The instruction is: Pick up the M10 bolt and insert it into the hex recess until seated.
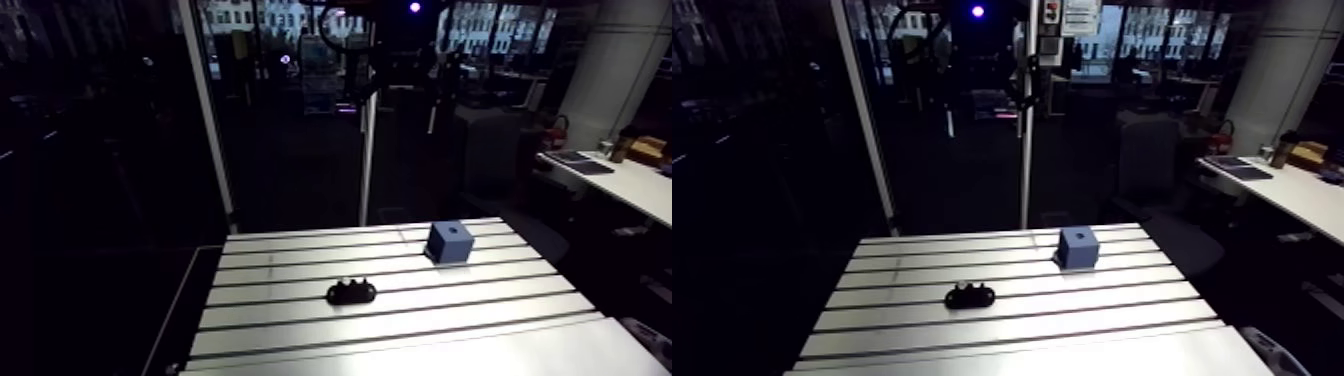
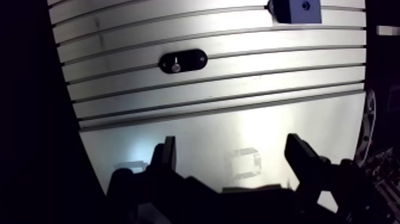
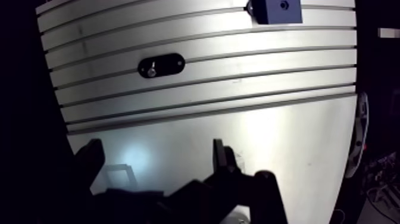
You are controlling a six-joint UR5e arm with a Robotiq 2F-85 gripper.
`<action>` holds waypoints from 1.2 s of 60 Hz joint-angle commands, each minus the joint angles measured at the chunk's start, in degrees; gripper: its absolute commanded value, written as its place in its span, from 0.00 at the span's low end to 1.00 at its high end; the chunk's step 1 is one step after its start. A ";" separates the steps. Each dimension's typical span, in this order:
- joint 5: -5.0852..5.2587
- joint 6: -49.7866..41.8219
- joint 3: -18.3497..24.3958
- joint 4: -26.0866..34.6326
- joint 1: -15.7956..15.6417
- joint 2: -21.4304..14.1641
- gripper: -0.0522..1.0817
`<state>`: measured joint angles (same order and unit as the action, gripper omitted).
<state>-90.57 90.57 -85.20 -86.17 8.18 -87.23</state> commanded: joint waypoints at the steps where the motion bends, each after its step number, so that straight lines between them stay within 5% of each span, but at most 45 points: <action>1: -0.36 0.88 3.67 2.37 -1.93 3.17 0.05; 45: -0.53 0.53 1.24 0.44 -2.35 2.90 0.05; 72: -0.80 3.66 -14.73 -27.03 -4.66 3.05 0.05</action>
<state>-91.24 92.37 -93.88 -103.12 4.16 -84.41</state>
